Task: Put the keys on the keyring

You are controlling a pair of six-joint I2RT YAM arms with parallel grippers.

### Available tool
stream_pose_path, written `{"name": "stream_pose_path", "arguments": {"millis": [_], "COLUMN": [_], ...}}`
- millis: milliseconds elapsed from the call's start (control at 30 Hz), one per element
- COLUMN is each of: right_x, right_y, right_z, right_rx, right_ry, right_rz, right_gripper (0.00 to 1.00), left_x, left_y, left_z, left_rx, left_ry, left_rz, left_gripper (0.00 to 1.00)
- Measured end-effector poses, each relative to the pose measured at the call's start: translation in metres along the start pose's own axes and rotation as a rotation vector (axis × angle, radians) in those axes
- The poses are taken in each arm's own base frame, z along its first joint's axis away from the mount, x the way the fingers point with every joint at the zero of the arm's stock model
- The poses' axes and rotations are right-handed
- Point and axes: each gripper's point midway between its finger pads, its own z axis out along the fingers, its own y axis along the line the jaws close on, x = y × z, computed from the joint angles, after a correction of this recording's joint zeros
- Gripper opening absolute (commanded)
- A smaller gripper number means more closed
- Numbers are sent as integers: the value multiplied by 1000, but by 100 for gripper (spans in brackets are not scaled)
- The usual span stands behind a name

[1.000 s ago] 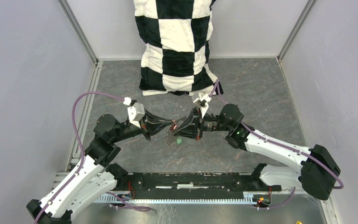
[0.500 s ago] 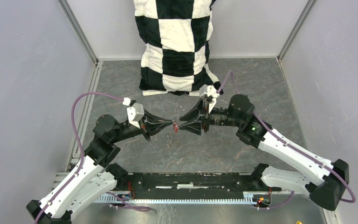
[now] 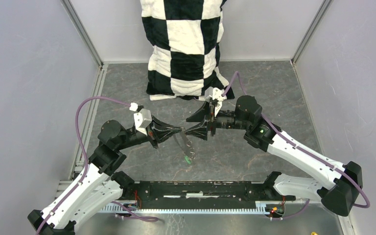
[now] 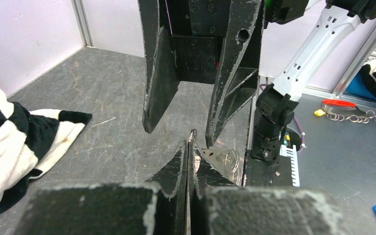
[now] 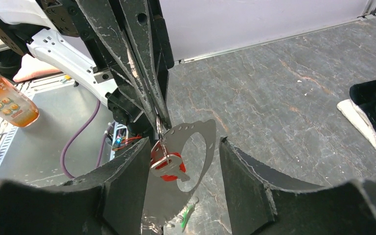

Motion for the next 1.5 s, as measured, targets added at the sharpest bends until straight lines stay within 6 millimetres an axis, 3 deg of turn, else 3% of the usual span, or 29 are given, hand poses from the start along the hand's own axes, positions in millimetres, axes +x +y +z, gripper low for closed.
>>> {"name": "stream_pose_path", "arguments": {"millis": [200,367,433,533,633,833,967,1367,1500], "right_x": [0,2,4,5,6,14,26,42,48], "right_y": [1,1,1,2,5,7,6,9,15], "right_z": [1,4,5,7,7,5,1,-4,0], "right_rx": [-6,-20,-31,-41,-55,-63,-53,-65,-91], "right_ry": [-1,2,7,10,14,50,117,280,335], "right_rz": [0,12,21,32,43,47,50,20,7], "right_gripper": [52,40,29,0,0,0,0,0,0], "left_x": [1,1,1,1,2,11,24,44,49], "left_y": [-3,-3,-3,-3,-2,-4,-4,-9,-15], "left_z": [0,0,0,0,-1,-1,-1,4,4], "left_rx": [18,19,19,20,14,34,46,153,212], "left_ry": [4,4,4,5,8,41,92,226,264], "left_rz": [-1,-1,-1,-1,-3,-10,-15,-2,-1], "left_gripper": [2,2,2,2,2,21,29,31,24]}}
